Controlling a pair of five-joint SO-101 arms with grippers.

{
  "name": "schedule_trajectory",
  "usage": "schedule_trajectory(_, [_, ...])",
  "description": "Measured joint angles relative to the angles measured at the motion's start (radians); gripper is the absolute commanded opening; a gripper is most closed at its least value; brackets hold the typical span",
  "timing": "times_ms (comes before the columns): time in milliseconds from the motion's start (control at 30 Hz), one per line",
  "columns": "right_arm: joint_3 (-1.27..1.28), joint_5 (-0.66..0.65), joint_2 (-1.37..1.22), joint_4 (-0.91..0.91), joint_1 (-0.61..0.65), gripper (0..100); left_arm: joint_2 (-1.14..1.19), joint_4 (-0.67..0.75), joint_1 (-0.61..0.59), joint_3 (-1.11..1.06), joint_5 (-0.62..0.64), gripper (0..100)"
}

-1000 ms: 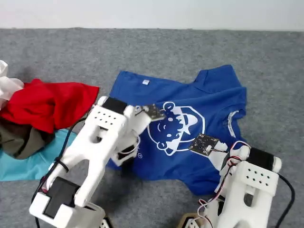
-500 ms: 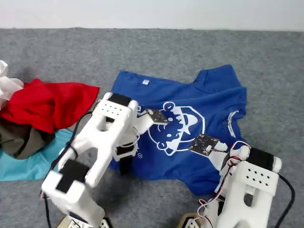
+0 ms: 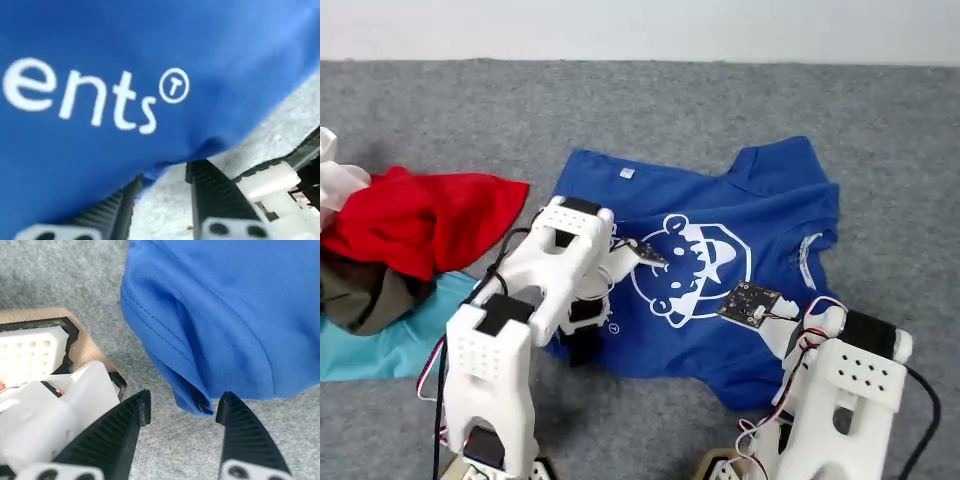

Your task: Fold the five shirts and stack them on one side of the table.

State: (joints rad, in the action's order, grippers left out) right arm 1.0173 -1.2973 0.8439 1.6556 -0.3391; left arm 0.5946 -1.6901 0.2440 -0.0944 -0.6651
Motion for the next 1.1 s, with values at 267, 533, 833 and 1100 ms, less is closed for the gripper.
schedule_trajectory(267, [0.0, 0.0, 0.0, 0.0, 0.0, 23.8, 0.115, -0.005, 0.0, 0.084, 0.0, 4])
schedule_trajectory(533, [0.0, 0.0, -0.005, 0.0, 0.0, 24.0, 0.184, -0.06, 0.0, 0.16, 0.0, 1])
schedule_trajectory(833, [-0.061, 0.0, -0.288, 0.0, 0.0, 24.0, 0.11, -0.061, 0.0, 0.158, 0.0, 1])
schedule_trajectory(1100, [-0.141, 0.0, -0.393, 0.002, 0.0, 24.1, -0.031, -0.046, -0.003, 0.029, 0.008, 1])
